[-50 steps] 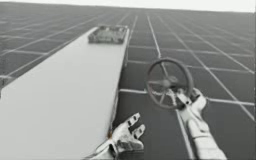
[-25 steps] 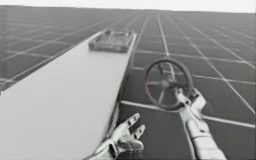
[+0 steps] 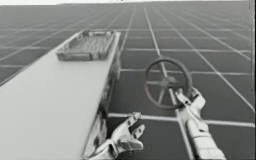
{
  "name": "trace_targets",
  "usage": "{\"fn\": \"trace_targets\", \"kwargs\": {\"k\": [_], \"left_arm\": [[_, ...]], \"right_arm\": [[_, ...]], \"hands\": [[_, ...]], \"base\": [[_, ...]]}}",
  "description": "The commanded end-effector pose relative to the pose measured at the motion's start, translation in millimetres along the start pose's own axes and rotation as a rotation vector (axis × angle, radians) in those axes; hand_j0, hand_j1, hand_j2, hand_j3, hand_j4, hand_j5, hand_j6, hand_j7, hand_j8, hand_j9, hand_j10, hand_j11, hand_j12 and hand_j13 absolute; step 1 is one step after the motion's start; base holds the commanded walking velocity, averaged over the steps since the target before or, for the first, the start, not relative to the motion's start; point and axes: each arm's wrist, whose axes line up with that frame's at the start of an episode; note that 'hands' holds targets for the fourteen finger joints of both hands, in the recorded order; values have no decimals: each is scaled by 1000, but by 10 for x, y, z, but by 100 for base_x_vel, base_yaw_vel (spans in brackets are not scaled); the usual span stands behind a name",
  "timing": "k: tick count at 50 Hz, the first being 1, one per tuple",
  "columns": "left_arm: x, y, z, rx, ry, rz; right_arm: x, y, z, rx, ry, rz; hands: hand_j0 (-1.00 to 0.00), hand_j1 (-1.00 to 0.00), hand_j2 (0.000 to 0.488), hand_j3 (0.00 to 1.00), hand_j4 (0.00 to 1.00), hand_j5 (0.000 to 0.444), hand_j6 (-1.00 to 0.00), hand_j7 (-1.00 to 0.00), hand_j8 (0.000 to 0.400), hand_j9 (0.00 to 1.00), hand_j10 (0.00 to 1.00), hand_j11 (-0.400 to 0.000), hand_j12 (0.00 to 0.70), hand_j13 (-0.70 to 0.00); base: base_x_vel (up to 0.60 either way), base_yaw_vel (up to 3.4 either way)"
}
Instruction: Pick up and drop off the object
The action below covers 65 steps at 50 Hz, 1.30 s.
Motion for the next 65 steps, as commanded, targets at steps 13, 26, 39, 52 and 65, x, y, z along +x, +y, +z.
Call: {"fn": "trace_targets", "kwargs": {"k": [13, 26, 39, 52, 65], "left_arm": [[17, -62, 19, 21, 1, -12], [17, -62, 19, 21, 1, -12], [17, -62, 19, 21, 1, -12], [17, -62, 19, 21, 1, -12], [17, -62, 19, 21, 1, -12]], "right_arm": [[10, -39, 115, 38, -33, 1], [10, -39, 115, 38, -33, 1], [10, -39, 115, 38, -33, 1], [10, -39, 115, 38, -33, 1], [10, -39, 115, 38, -33, 1]], "hands": [[0, 0, 0, 1000, 1000, 0, 0, 0, 0, 1000, 1000, -400, 0, -700], [0, 0, 0, 1000, 1000, 0, 0, 0, 0, 1000, 1000, -400, 0, -700], [0, 0, 0, 1000, 1000, 0, 0, 0, 0, 1000, 1000, -400, 0, -700], [0, 0, 0, 1000, 1000, 0, 0, 0, 0, 1000, 1000, -400, 0, -700], [0, 0, 0, 1000, 1000, 0, 0, 0, 0, 1000, 1000, -400, 0, -700]], "base": [[40, -34], [40, -33], [42, -30], [42, -22], [35, -16]]}}
